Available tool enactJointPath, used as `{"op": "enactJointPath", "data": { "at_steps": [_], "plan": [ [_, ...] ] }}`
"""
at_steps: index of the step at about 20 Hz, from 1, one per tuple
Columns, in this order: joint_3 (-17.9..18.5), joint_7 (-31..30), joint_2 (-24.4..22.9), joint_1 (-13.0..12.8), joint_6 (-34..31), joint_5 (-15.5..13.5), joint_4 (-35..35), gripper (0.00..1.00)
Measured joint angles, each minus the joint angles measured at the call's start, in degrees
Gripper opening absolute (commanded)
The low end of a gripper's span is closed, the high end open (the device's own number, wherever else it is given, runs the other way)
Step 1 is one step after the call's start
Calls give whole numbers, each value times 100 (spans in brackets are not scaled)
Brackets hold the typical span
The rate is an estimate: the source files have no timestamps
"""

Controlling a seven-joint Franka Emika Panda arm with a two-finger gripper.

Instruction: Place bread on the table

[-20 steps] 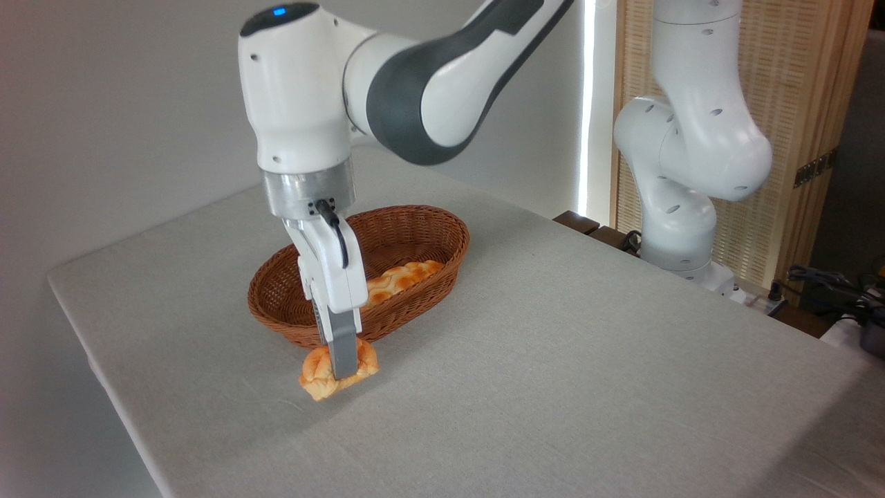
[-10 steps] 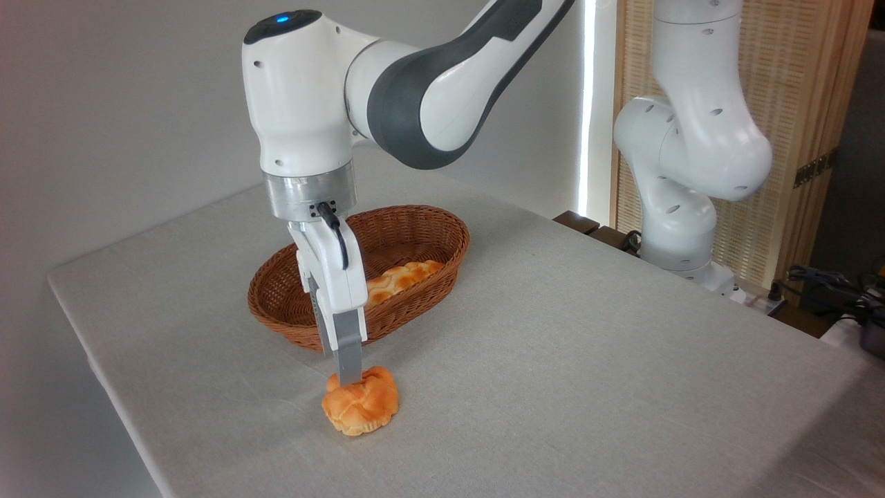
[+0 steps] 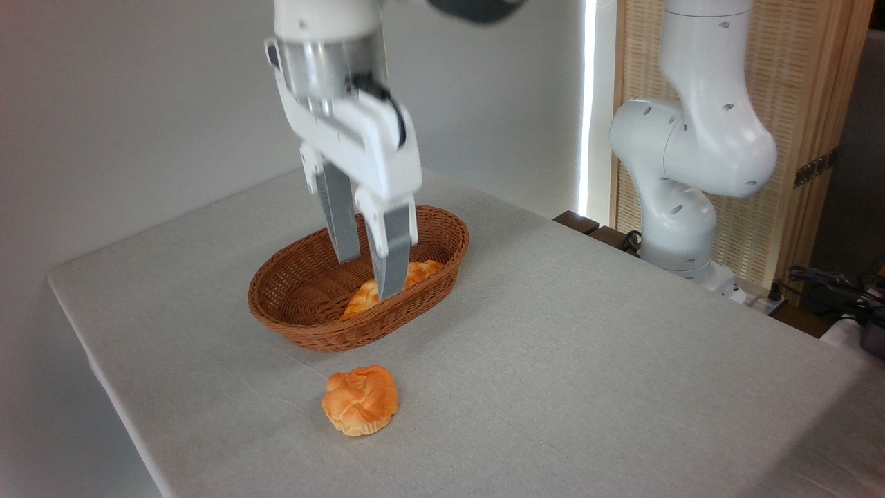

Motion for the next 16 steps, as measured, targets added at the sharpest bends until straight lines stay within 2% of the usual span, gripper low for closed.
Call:
{"op": "enactJointPath", "data": {
  "at_steps": [4,7,11,16],
  "plan": [
    [-256,-513,72,1,-136,2,208,100],
    [-311,-542,144,3,-149,6,218,100],
    [-378,-542,153,3,-240,196,234,100],
    [-384,-542,150,10,-248,213,242,100]
  ]
}}
